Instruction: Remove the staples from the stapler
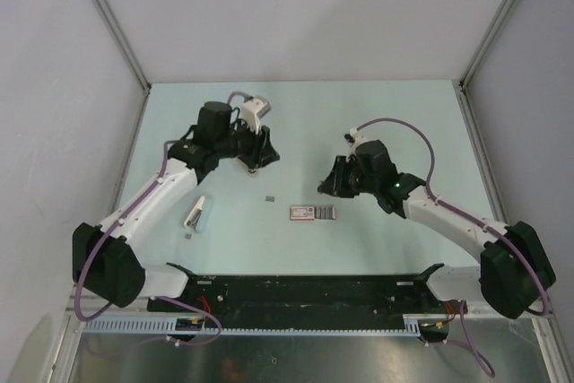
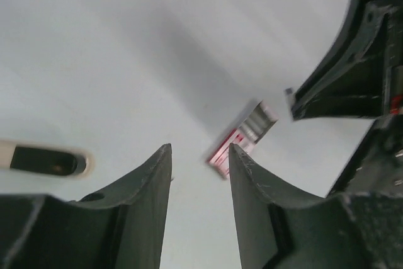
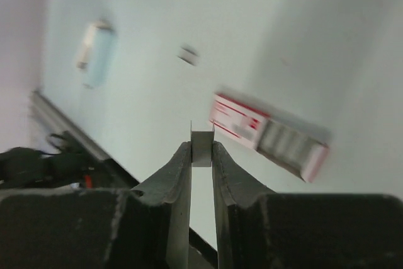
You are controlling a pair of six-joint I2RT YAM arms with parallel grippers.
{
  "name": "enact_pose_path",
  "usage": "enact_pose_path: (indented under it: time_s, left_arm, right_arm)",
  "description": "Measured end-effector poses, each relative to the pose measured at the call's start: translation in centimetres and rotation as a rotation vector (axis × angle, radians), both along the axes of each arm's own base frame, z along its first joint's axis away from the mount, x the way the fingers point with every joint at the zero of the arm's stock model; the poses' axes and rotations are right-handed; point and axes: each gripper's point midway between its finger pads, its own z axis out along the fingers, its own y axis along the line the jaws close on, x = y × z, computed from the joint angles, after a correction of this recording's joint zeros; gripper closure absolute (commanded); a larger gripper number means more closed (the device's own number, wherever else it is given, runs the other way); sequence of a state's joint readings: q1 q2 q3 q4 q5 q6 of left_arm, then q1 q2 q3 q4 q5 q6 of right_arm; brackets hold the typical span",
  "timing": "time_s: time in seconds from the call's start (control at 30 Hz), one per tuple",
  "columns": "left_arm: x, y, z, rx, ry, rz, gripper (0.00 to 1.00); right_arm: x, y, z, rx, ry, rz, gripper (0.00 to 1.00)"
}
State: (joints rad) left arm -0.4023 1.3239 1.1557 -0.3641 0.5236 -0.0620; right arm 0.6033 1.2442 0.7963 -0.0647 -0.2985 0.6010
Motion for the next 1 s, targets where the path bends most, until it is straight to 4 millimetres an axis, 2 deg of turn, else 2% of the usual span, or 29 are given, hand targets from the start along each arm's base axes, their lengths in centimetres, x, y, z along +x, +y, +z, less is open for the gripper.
enact_pose_path:
  time_s: [0.13, 0.27, 0.37, 0.67, 0.83, 1.0]
  left_arm:
    - [-0.4, 1.5, -5.2, 0.158, 0.017, 0.017, 0.56]
    - [-0.5, 3.0, -8.5, 0.269, 0.029, 0.029, 0.58]
    - [-0.8, 3.8, -10.1, 0.330, 0.027, 0.022, 0.58]
    - [-1.4, 5.1, -12.5, 0.425, 0.018, 0.014, 0.60]
    - [-1.5, 5.3, -13.1, 0.443, 0.015, 0.017, 0.60]
    - [-1.7, 5.3, -13.4, 0.455, 0.009, 0.011, 0.60]
  right_arm:
    - [-1.3, -1.6, -5.5, -0.191, 0.135, -0.063, 0.99]
    - [-2.5, -1.9, -8.0, -0.312, 0.186, -0.072, 1.00]
    - [-2.8, -1.4, -8.8, -0.383, 0.188, -0.082, 1.00]
    - [-2.5, -0.7, -9.0, -0.499, 0.164, -0.158, 1.00]
    - [-2.2, -0.8, -10.3, -0.562, 0.198, -0.206, 1.00]
    - [-2.9, -0.9, -11.7, -0.619, 0.225, -0.218, 1.00]
